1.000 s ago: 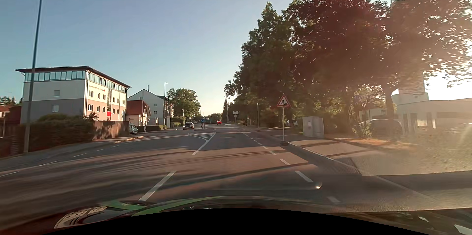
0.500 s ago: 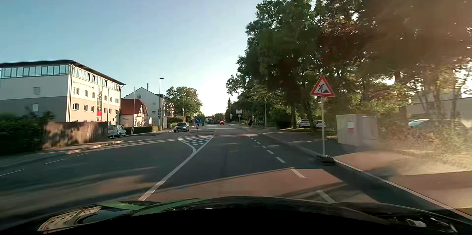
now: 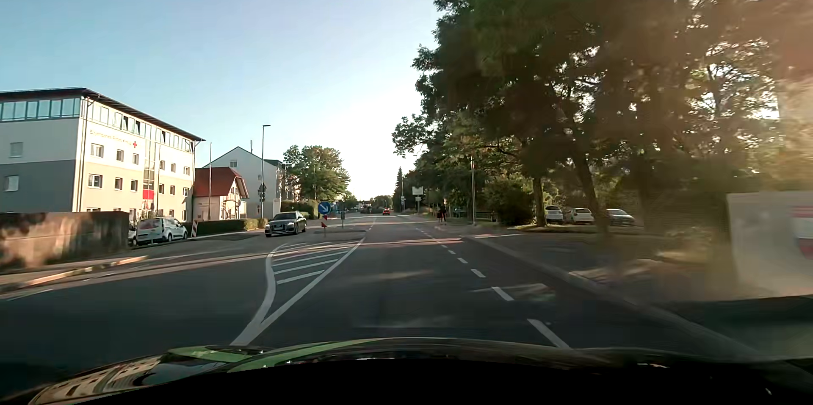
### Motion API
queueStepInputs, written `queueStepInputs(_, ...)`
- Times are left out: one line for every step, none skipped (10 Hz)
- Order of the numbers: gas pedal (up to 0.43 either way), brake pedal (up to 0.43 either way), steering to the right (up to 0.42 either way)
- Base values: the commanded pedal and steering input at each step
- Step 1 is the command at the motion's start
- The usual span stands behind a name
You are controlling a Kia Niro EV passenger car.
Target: Follow the waypoints while adhering to traffic rules and regulations
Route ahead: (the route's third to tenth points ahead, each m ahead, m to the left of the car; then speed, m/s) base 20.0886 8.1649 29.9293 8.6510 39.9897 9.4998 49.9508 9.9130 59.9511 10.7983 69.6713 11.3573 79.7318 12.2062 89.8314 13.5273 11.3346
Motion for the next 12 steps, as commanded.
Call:
queueStepInputs(0.11, 0.0, -0.014)
queueStepInputs(0.11, 0.0, -0.012)
queueStepInputs(0.11, 0.0, -0.01)
queueStepInputs(0.11, 0.0, -0.01)
queueStepInputs(0.11, 0.0, -0.01)
queueStepInputs(0.11, 0.0, -0.01)
queueStepInputs(0.118, 0.0, -0.01)
queueStepInputs(0.13, 0.0, -0.01)
queueStepInputs(0.13, 0.0, -0.01)
queueStepInputs(0.13, 0.0, -0.012)
queueStepInputs(0.13, 0.0, -0.015)
queueStepInputs(0.13, 0.0, -0.016)
